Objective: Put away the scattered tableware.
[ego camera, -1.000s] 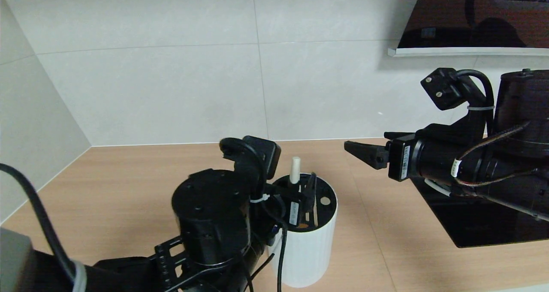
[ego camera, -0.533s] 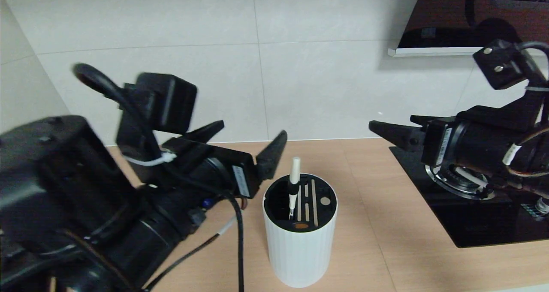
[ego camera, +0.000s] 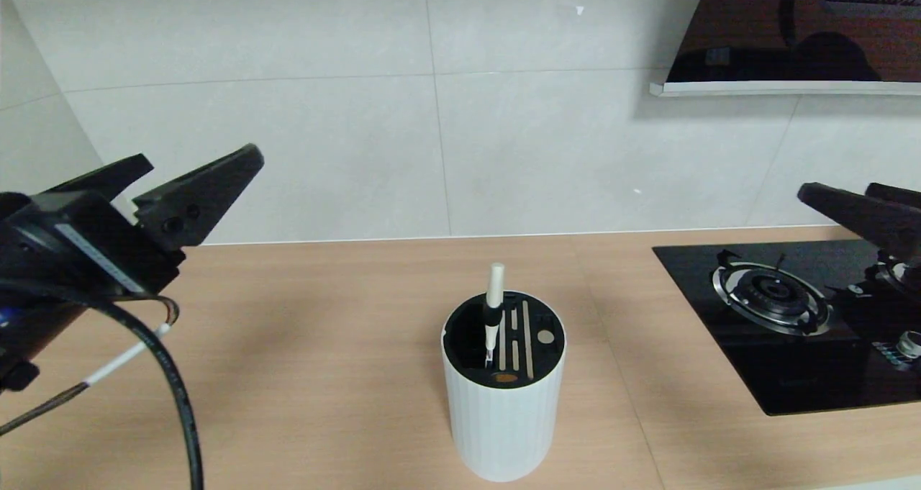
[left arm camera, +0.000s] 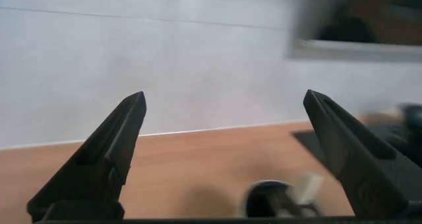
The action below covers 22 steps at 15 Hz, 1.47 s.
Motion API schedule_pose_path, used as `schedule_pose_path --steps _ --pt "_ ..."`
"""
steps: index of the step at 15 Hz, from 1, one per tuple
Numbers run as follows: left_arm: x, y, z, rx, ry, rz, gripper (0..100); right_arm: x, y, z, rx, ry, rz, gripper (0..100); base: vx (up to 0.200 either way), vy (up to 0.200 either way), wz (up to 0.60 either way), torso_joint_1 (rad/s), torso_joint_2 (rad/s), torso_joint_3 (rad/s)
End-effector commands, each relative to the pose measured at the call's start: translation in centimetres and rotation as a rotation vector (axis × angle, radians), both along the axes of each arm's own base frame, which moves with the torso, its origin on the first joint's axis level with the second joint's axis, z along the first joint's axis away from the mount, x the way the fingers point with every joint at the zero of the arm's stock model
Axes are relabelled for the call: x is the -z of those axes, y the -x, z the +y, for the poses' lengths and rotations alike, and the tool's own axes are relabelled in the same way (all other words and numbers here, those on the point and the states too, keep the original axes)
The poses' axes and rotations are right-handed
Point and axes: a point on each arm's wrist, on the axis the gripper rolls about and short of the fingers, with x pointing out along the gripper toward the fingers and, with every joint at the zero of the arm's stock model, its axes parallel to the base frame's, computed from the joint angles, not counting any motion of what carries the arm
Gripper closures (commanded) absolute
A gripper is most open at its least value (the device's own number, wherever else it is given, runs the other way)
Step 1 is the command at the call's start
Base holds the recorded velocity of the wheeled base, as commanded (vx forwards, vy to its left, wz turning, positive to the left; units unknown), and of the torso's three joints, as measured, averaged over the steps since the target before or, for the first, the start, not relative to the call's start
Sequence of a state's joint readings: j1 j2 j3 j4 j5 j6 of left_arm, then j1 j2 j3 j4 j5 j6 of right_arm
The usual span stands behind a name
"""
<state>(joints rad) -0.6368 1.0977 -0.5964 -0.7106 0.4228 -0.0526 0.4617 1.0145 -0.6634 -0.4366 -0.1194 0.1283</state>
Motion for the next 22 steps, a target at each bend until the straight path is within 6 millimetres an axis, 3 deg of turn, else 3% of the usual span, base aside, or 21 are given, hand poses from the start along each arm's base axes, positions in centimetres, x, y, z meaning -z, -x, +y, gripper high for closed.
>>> schedule_pose_path --steps 1,3,4,5,9,13,16,17,20,22 --pt "-0.1 8.5 7.2 -0.16 -0.003 -0.009 0 -0.3 6.3 -4.4 0.187 -0.032 -0.139 0 0.0 0.0 0.0 0.0 0.0 0.0" --pt "0.9 12.9 9.1 -0.178 -0.013 -0.025 0 0.5 10.6 -5.6 0.222 -0.009 -0.19 0 0.0 0.0 0.0 0.0 0.0 0.0" --pt "1.1 13.7 9.3 -0.182 -0.011 -0.037 0 0.7 11.3 -5.8 0.226 -0.001 -0.195 0 0.0 0.0 0.0 0.0 0.0 0.0" --pt "2.1 16.5 9.9 -0.215 -0.011 -0.076 0 1.9 14.0 -6.4 0.277 0.037 -0.217 0 0.0 0.0 0.0 0.0 0.0 0.0" --pt "4.3 21.6 10.3 -0.326 -0.028 -0.214 0 5.4 18.7 -6.4 0.363 0.081 -0.288 0 0.0 0.0 0.0 0.0 0.0 0.0" --pt "4.5 22.2 9.7 -0.486 0.01 -0.214 0 7.6 21.0 -5.9 0.386 0.114 -0.343 0 0.0 0.0 0.0 0.0 0.0 0.0" --pt "6.7 23.1 8.8 -0.455 -0.036 -0.237 0 9.0 20.5 -5.8 0.419 0.099 -0.298 0 0.0 0.0 0.0 0.0 0.0 0.0" --pt "7.2 22.7 8.8 -0.458 -0.038 -0.209 0 9.7 19.9 -5.9 0.431 0.099 -0.264 0 0.0 0.0 0.0 0.0 0.0 0.0" --pt "12.0 18.5 8.7 -0.425 -0.131 -0.055 0 15.7 16.1 -5.8 0.408 0.152 -0.042 0 0.0 0.0 0.0 0.0 0.0 0.0" --pt "15.1 16.3 8.5 -0.368 -0.158 -0.034 0 17.9 14.8 -5.7 0.367 0.152 -0.064 0 0.0 0.0 0.0 0.0 0.0 0.0"
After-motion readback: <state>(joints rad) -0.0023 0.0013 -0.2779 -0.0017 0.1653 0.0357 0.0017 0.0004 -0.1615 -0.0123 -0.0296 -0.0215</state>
